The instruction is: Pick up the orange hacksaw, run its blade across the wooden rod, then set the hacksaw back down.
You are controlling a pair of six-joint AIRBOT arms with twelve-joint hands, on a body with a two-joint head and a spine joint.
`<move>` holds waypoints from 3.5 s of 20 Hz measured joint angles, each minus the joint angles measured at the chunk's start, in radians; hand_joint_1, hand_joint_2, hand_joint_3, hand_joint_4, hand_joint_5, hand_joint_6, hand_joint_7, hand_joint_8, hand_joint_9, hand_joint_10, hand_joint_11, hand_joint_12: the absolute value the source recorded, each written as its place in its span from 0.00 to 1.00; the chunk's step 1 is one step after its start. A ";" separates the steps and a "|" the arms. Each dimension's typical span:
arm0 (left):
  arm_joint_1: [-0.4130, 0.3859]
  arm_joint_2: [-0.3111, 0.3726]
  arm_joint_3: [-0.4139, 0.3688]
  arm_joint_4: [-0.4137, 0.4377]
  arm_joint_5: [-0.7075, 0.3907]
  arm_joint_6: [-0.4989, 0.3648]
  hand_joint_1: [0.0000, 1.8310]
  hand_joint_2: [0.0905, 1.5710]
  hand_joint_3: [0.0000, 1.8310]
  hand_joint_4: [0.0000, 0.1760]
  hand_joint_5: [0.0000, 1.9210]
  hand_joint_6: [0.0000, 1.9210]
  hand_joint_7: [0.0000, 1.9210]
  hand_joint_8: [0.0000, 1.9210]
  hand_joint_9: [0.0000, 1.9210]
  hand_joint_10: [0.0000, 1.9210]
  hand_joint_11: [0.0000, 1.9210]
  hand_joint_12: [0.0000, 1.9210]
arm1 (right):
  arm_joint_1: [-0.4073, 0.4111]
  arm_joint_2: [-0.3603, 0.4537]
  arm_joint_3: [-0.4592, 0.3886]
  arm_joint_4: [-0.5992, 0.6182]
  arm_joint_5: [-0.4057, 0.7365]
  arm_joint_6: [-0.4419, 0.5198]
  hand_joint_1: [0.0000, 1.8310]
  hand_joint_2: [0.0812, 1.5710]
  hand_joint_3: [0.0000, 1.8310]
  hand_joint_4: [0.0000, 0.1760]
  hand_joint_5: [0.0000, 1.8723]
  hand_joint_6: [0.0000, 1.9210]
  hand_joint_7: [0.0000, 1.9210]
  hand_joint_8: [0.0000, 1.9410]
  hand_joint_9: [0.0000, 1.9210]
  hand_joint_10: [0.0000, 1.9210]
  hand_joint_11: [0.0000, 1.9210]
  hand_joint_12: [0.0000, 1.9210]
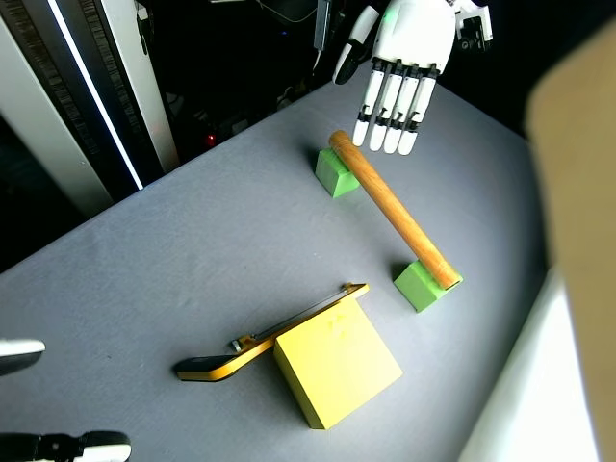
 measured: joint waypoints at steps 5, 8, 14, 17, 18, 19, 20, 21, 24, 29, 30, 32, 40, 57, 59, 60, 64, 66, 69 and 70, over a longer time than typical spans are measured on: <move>-0.028 -0.008 0.024 0.113 -0.064 -0.033 0.01 0.79 0.00 0.00 0.05 0.00 0.02 0.00 0.04 0.00 0.00 0.18 | -0.019 -0.065 0.066 0.000 0.050 0.037 0.45 0.76 0.00 0.00 0.14 0.01 0.10 0.00 0.10 0.00 0.00 0.41; -0.036 -0.014 0.024 0.167 -0.077 -0.042 0.00 0.78 0.00 0.00 0.04 0.00 0.02 0.00 0.04 0.00 0.00 0.17 | -0.027 -0.102 0.138 -0.011 0.071 0.077 0.45 0.78 0.01 0.00 0.13 0.00 0.09 0.00 0.10 0.00 0.00 0.41; -0.035 -0.042 0.033 0.204 -0.089 -0.049 0.00 0.79 0.00 0.00 0.03 0.00 0.01 0.00 0.04 0.00 0.00 0.17 | 0.012 -0.151 0.237 -0.195 0.003 0.233 0.49 0.74 0.00 0.00 0.17 0.01 0.12 0.00 0.12 0.01 0.00 0.47; -0.035 -0.052 0.038 0.230 -0.089 -0.048 0.00 0.78 0.00 0.00 0.04 0.00 0.01 0.00 0.04 0.00 0.00 0.15 | 0.039 -0.196 0.290 -0.243 -0.013 0.274 0.47 0.75 0.00 0.00 0.15 0.00 0.11 0.00 0.11 0.00 0.00 0.41; -0.035 -0.052 0.040 0.238 -0.094 -0.049 0.00 0.78 0.00 0.00 0.04 0.00 0.01 0.00 0.04 0.00 0.00 0.17 | 0.047 -0.211 0.311 -0.255 -0.010 0.282 0.49 0.75 0.00 0.00 0.15 0.00 0.11 0.00 0.11 0.00 0.00 0.39; -0.031 -0.056 0.048 0.245 -0.099 -0.049 0.00 0.78 0.00 0.00 0.04 0.00 0.01 0.00 0.04 0.00 0.00 0.19 | 0.058 -0.225 0.333 -0.264 -0.004 0.292 0.47 0.76 0.00 0.00 0.12 0.00 0.09 0.00 0.09 0.00 0.00 0.36; -0.024 -0.058 0.053 0.256 -0.096 -0.050 0.00 0.79 0.00 0.00 0.04 0.00 0.01 0.00 0.04 0.00 0.00 0.19 | 0.069 -0.239 0.352 -0.271 0.004 0.294 0.43 0.78 0.00 0.00 0.10 0.00 0.08 0.00 0.08 0.00 0.00 0.35; -0.024 -0.061 0.059 0.272 -0.096 -0.050 0.00 0.79 0.00 0.00 0.02 0.00 0.00 0.00 0.03 0.00 0.00 0.15 | 0.083 -0.253 0.374 -0.283 0.009 0.300 0.42 0.78 0.00 0.00 0.10 0.00 0.08 0.00 0.09 0.00 0.00 0.36; -0.023 -0.061 0.066 0.279 -0.102 -0.050 0.00 0.78 0.00 0.00 0.02 0.00 0.00 0.00 0.03 0.00 0.00 0.17 | 0.106 -0.283 0.403 -0.287 0.010 0.313 0.44 0.76 0.00 0.00 0.13 0.01 0.10 0.00 0.10 0.00 0.00 0.40; -0.016 -0.064 0.067 0.287 -0.116 -0.050 0.00 0.78 0.00 0.00 0.02 0.00 0.00 0.00 0.02 0.00 0.00 0.13 | 0.164 -0.337 0.404 -0.330 -0.039 0.313 0.45 0.76 0.00 0.00 0.15 0.01 0.11 0.00 0.11 0.01 0.00 0.41; -0.012 -0.064 0.066 0.286 -0.116 -0.050 0.00 0.79 0.00 0.00 0.02 0.00 0.00 0.00 0.02 0.00 0.00 0.13 | 0.167 -0.344 0.404 -0.330 -0.044 0.313 0.43 0.77 0.00 0.00 0.15 0.01 0.11 0.00 0.11 0.00 0.00 0.41; -0.011 -0.067 0.061 0.294 -0.115 -0.050 0.00 0.79 0.00 0.00 0.03 0.00 0.01 0.00 0.04 0.00 0.00 0.17 | 0.167 -0.357 0.414 -0.335 -0.058 0.312 0.45 0.75 0.00 0.00 0.14 0.00 0.11 0.00 0.12 0.00 0.00 0.40; -0.004 -0.076 0.047 0.289 -0.116 -0.051 0.00 0.79 0.00 0.00 0.04 0.00 0.02 0.00 0.03 0.00 0.00 0.15 | 0.238 -0.401 0.437 -0.336 -0.141 0.287 0.42 0.79 0.00 0.00 0.11 0.00 0.09 0.00 0.09 0.00 0.00 0.34; 0.013 -0.077 0.048 0.301 -0.116 -0.051 0.00 0.79 0.00 0.00 0.05 0.00 0.04 0.00 0.05 0.00 0.00 0.19 | 0.327 -0.473 0.437 -0.418 -0.223 0.271 0.42 0.78 0.00 0.00 0.09 0.00 0.10 0.00 0.10 0.00 0.00 0.37; 0.013 -0.077 0.048 0.298 -0.116 -0.051 0.00 0.79 0.00 0.00 0.05 0.00 0.04 0.00 0.05 0.00 0.00 0.19 | 0.328 -0.476 0.437 -0.435 -0.233 0.272 0.44 0.78 0.00 0.00 0.10 0.00 0.10 0.00 0.11 0.00 0.00 0.38; 0.013 -0.077 0.048 0.298 -0.117 -0.051 0.00 0.79 0.00 0.00 0.05 0.00 0.04 0.00 0.05 0.00 0.00 0.18 | 0.333 -0.477 0.437 -0.442 -0.240 0.274 0.41 0.79 0.00 0.00 0.09 0.00 0.10 0.00 0.10 0.00 0.00 0.38; 0.012 -0.077 0.048 0.298 -0.117 -0.051 0.00 0.79 0.00 0.00 0.06 0.00 0.04 0.00 0.05 0.00 0.00 0.18 | 0.340 -0.481 0.436 -0.445 -0.251 0.272 0.49 0.79 0.00 0.00 0.09 0.00 0.09 0.00 0.11 0.00 0.00 0.40; 0.012 -0.077 0.048 0.298 -0.117 -0.051 0.00 0.79 0.00 0.00 0.05 0.00 0.04 0.00 0.05 0.00 0.00 0.17 | 0.348 -0.484 0.436 -0.451 -0.257 0.267 0.50 0.80 0.00 0.00 0.08 0.00 0.08 0.00 0.10 0.00 0.00 0.38; 0.013 -0.077 0.048 0.298 -0.117 -0.051 0.00 0.79 0.00 0.00 0.05 0.00 0.03 0.00 0.05 0.00 0.00 0.17 | 0.352 -0.491 0.436 -0.452 -0.262 0.267 0.51 0.79 0.00 0.00 0.08 0.00 0.09 0.00 0.10 0.00 0.00 0.38; 0.013 -0.077 0.048 0.298 -0.117 -0.051 0.00 0.79 0.00 0.00 0.05 0.00 0.03 0.00 0.05 0.00 0.00 0.16 | 0.352 -0.491 0.430 -0.456 -0.264 0.267 0.51 0.79 0.00 0.00 0.08 0.00 0.09 0.00 0.10 0.00 0.00 0.38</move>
